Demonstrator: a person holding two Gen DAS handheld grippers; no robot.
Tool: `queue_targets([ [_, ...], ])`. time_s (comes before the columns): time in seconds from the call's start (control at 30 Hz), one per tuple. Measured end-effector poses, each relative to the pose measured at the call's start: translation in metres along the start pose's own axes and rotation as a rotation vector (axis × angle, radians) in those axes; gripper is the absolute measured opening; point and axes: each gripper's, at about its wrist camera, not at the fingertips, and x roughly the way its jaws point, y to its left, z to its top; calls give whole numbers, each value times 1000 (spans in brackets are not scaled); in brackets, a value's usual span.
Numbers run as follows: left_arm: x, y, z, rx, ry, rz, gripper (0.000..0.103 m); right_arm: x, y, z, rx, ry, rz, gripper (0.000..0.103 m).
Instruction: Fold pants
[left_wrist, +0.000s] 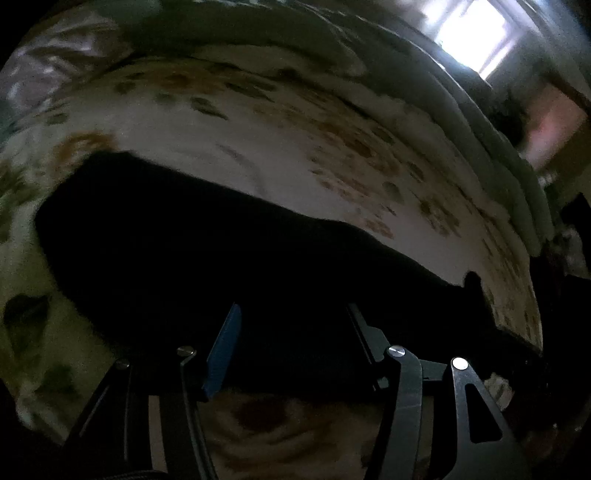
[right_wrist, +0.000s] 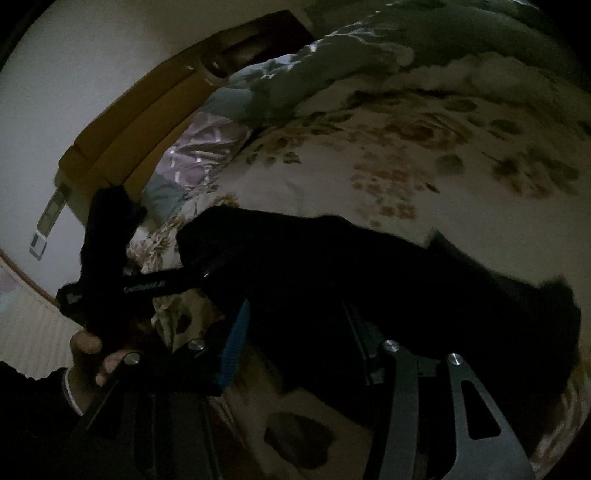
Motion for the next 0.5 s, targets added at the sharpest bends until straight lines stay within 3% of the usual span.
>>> queue_targets([
  [0.1,-13,24,-5,-55,-17,33,67,14,14,17,-39,7,20,52],
  [0.5,-29,104,-6,-290,-3,76,68,74,48,62,-137,83,80,52],
])
